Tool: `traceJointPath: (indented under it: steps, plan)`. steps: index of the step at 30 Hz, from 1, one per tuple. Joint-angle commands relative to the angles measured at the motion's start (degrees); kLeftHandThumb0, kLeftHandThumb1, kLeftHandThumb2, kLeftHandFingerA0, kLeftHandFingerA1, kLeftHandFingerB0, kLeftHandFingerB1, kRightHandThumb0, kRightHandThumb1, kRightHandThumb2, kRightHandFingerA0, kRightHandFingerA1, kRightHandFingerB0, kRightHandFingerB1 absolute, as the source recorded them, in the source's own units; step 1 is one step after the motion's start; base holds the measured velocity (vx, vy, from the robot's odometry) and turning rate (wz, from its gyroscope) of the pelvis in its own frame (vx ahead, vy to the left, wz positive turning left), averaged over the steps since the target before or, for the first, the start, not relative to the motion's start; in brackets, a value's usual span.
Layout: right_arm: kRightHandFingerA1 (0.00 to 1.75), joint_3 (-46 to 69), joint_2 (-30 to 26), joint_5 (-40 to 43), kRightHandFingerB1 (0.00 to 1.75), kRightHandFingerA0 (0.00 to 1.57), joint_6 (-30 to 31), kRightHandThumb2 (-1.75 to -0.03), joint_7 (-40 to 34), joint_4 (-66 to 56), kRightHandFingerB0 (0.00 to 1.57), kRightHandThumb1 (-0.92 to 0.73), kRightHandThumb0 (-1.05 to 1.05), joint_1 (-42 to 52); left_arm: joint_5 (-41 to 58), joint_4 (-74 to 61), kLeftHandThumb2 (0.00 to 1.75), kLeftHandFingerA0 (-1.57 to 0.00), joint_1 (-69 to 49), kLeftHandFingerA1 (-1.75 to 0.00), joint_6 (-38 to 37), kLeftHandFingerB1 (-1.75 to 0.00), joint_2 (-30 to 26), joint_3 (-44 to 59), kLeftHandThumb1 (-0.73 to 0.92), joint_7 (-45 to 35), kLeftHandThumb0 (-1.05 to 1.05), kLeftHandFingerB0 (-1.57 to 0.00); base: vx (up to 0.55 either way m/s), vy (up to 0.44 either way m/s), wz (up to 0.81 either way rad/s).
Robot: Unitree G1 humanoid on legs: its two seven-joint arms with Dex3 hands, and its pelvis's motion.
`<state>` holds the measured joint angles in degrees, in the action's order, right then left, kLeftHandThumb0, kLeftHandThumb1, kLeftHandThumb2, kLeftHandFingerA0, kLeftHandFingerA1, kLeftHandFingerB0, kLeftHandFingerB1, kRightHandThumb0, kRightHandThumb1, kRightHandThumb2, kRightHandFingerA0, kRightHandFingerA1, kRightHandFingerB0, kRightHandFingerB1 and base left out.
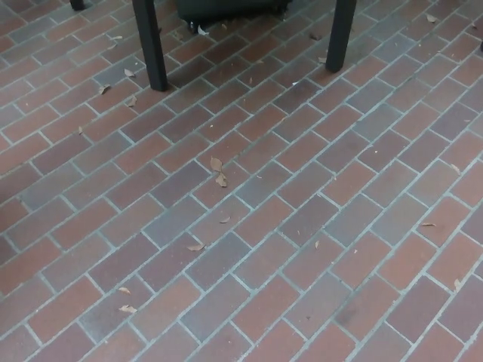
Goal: The robot walks towards a desk kept outside and uses its right hand to up pick up the grey duster kept on it and uses it to clean the table by swiping it twice
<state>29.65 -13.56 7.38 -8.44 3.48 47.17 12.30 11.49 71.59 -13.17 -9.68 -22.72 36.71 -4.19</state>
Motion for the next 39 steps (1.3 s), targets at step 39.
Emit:
traceJointPath:
  steps: [39]
  plan:
    - [0.55, 1.67, -1.13, 5.88, 0.50, 0.78, -5.17, -0.62, 1.19, 2.60, 0.66, -0.73, -0.04, -1.51, 5.62, 2.57, 0.60, -0.86, 0.57, -0.56, -5.33, -0.56, -0.61, 1.68, 0.70, 0.05, -0.05, -0.82, 0.09, 0.065, 0.02]
